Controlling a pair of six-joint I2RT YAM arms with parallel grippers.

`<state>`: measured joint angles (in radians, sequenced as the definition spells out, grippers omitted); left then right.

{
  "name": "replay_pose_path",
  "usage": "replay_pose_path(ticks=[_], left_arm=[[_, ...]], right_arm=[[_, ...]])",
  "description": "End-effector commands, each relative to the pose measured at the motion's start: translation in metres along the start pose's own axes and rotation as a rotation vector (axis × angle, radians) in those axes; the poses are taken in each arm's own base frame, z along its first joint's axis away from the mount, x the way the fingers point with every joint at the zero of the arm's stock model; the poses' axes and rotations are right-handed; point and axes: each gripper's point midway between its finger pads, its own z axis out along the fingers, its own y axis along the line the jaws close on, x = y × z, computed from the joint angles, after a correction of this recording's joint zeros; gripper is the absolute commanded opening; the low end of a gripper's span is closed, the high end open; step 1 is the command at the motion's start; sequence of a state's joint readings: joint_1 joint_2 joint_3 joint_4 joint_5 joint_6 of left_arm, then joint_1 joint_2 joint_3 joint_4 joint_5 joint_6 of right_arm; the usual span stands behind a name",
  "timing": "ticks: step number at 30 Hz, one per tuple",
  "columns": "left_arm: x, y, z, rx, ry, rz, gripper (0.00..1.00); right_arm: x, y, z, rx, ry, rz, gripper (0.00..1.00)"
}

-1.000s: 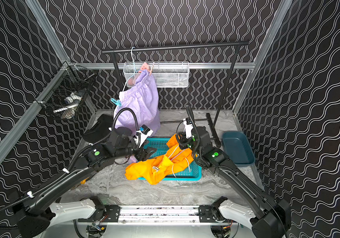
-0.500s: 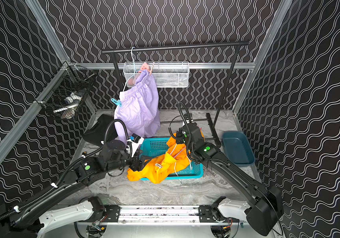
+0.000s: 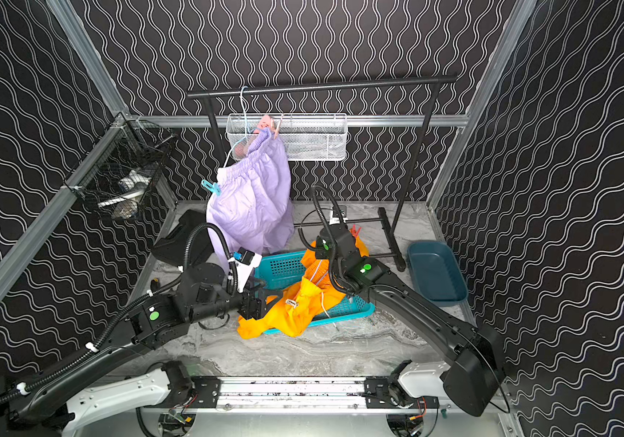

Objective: Remove the clothespins securing shorts to the hanger
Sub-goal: Remove the clothespin from the hanger, then place the hanger in the basket.

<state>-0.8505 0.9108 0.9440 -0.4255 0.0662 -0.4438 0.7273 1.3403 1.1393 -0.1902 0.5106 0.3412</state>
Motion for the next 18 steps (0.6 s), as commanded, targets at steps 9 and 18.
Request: replay_pose_path(ticks=[9, 18], left_arm=[[-0.001, -0.005, 0.002, -0.101, -0.028, 0.053, 0.81], [0.005, -0.025, 0.004, -0.072, -0.040, 0.107, 0.81]], right_arm=[[-0.011, 0.009, 0.002, 0.062, -0.036, 0.067, 0.00], [-0.007, 0.008, 0.010, 0.111, -0.025, 0.062, 0.00]])
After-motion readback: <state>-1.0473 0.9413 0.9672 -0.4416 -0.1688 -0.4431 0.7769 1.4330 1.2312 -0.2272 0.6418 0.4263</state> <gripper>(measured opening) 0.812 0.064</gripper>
